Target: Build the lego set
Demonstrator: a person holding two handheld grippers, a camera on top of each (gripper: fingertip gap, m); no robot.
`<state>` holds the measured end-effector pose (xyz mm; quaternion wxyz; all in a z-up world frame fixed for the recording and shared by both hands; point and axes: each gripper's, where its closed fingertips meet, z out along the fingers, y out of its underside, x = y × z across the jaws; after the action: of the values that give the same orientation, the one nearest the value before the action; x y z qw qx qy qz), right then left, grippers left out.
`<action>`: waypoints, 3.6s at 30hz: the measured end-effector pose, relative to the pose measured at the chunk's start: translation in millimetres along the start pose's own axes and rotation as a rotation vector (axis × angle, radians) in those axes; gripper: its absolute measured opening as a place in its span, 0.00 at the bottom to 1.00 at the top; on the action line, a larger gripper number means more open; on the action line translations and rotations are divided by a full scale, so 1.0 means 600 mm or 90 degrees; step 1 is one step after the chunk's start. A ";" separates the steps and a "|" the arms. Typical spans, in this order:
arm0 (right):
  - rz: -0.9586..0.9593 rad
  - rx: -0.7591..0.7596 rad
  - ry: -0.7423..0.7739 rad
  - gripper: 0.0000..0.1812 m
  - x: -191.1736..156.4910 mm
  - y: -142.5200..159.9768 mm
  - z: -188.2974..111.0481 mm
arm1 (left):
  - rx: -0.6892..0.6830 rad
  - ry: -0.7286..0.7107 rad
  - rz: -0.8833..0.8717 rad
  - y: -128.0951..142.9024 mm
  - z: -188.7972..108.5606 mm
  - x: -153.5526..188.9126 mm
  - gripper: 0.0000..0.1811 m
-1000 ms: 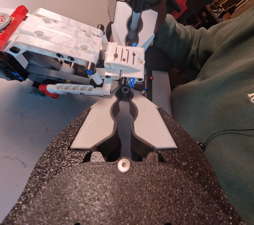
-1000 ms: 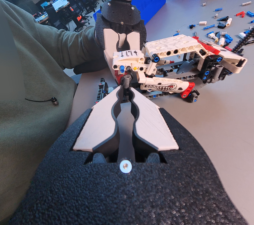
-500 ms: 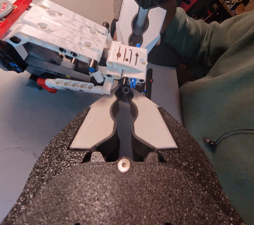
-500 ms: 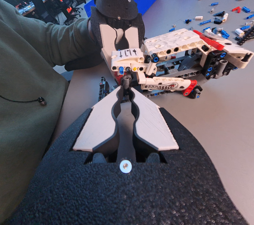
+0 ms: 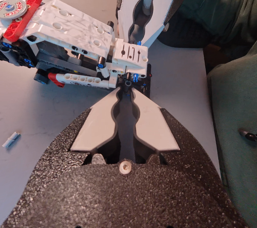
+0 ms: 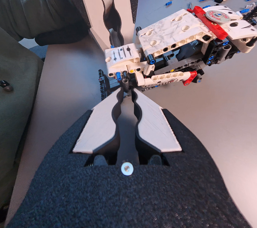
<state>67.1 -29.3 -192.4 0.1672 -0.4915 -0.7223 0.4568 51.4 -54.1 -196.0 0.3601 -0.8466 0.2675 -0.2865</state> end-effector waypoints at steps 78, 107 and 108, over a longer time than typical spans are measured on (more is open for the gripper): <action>-0.121 -0.055 0.082 0.04 0.032 0.026 -0.005 | 0.012 -0.064 0.061 -0.026 0.035 -0.017 0.04; -0.143 -0.010 0.083 0.05 0.037 0.013 -0.023 | 0.030 -0.102 0.074 -0.031 0.030 -0.018 0.02; -0.145 -0.011 0.081 0.05 0.036 0.013 -0.023 | 0.028 -0.105 0.077 -0.032 0.031 -0.019 0.01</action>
<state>71.1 -3.2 -196.4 0.2587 -0.4358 -0.7655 0.3965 60.7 -26.7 -195.3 0.4161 -0.8414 0.2815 -0.1992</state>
